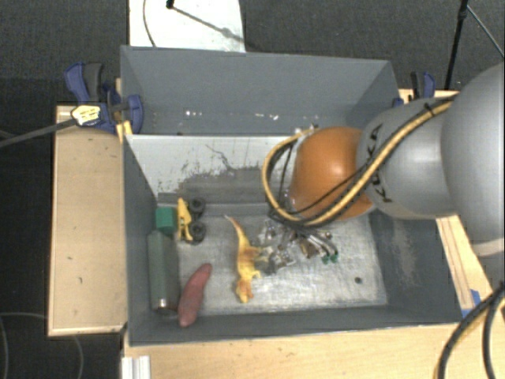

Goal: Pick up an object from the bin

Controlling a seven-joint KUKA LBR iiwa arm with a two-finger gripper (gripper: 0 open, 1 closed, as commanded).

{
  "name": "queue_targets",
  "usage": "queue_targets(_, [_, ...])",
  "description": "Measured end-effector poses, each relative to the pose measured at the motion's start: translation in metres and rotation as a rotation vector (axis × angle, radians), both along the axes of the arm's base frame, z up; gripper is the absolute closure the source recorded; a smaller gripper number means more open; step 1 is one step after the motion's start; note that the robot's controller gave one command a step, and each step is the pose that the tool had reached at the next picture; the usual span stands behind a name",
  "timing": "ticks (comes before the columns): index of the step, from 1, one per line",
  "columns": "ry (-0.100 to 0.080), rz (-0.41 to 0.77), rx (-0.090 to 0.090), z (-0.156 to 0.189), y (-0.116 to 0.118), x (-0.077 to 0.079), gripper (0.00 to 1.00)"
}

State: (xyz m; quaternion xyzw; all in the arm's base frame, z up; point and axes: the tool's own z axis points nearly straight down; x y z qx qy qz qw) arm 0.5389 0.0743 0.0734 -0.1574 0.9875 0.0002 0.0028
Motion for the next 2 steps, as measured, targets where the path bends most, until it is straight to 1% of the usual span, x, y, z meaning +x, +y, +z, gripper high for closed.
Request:
queue_targets(1, [0.000, -0.001, 0.000, 0.000, 0.000, 0.000, 1.00])
queue_targets(2, [0.001, 0.026, 0.000, 0.154, 0.002, 0.000, 1.00])
